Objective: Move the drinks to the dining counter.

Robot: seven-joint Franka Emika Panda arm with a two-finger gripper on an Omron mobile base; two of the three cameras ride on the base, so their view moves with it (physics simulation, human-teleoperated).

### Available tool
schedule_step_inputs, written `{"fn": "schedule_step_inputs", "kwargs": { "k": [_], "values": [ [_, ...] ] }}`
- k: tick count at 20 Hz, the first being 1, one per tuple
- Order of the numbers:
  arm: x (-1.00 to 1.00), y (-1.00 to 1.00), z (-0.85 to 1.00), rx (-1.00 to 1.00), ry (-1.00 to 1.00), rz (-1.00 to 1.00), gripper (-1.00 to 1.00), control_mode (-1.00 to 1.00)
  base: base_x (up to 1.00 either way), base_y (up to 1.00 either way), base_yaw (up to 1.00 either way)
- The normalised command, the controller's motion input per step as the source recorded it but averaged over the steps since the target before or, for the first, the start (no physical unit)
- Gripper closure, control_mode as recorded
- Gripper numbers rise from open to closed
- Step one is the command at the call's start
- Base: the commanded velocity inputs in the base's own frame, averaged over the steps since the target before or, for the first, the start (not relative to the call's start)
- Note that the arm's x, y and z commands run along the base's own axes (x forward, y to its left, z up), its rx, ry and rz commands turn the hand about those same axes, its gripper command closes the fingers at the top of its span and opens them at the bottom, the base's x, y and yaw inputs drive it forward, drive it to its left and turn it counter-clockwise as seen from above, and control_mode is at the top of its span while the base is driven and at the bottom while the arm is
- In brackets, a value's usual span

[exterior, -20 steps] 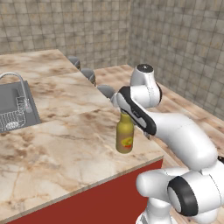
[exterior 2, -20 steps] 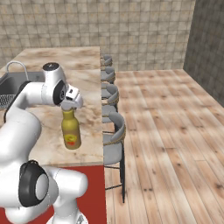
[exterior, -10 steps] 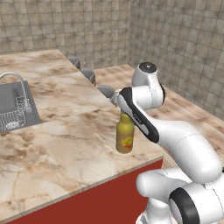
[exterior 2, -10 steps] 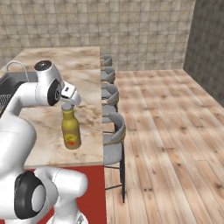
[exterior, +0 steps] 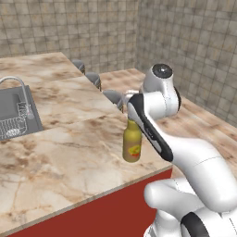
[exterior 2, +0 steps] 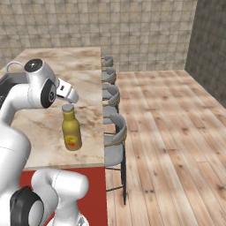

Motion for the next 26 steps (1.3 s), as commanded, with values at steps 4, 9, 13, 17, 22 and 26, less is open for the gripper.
{"fn": "schedule_step_inputs", "kwargs": {
  "k": [4,9,13,17,22,26],
  "values": [
    [-0.36,-0.19,0.35,0.0,-0.11,0.0,-1.0,-1.0,0.0,0.0,0.0],
    [-0.47,-0.21,0.35,0.0,-0.08,0.0,-1.0,-1.0,0.0,0.0,0.0],
    [-0.57,-0.07,0.14,0.01,-0.03,0.08,-1.0,-1.0,0.0,0.0,0.0],
    [-0.56,0.0,0.1,0.07,-0.05,0.1,-1.0,-1.0,0.0,0.0,0.0],
    [-0.58,-0.02,0.2,0.06,-0.13,0.09,-1.0,-1.0,0.0,0.0,0.0],
    [-0.29,-0.09,0.43,0.03,-0.03,0.04,-1.0,-1.0,0.0,0.0,0.0]
  ]
}}
